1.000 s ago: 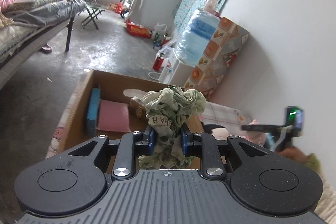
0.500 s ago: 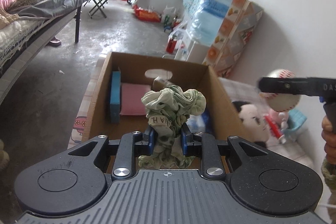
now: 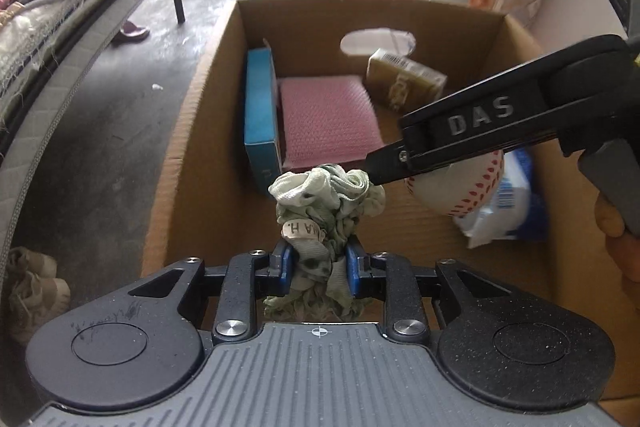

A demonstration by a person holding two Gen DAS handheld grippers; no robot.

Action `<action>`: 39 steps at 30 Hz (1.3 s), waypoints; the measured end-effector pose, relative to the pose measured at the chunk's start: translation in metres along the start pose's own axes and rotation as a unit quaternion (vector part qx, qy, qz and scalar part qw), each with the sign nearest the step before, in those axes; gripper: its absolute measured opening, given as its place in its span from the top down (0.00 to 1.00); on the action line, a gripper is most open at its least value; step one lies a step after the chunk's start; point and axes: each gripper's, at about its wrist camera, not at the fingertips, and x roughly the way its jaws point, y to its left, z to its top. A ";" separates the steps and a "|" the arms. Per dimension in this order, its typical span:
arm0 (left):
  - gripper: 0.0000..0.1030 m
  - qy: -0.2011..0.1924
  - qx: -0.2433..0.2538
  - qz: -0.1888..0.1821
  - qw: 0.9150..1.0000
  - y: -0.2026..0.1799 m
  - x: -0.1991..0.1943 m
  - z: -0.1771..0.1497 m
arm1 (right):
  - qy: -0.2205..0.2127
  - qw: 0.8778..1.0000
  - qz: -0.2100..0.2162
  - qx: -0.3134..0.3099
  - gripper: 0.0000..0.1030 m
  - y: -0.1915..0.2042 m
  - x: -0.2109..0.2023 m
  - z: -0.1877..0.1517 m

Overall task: Organize soft objects
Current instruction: 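Lower the scrunchie and baseball into the box and open both tools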

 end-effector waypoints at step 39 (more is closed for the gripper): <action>0.14 -0.039 -0.017 -0.045 0.998 -0.009 -0.030 0.009 | -0.075 0.994 0.072 0.033 0.23 -0.031 -0.065 -0.013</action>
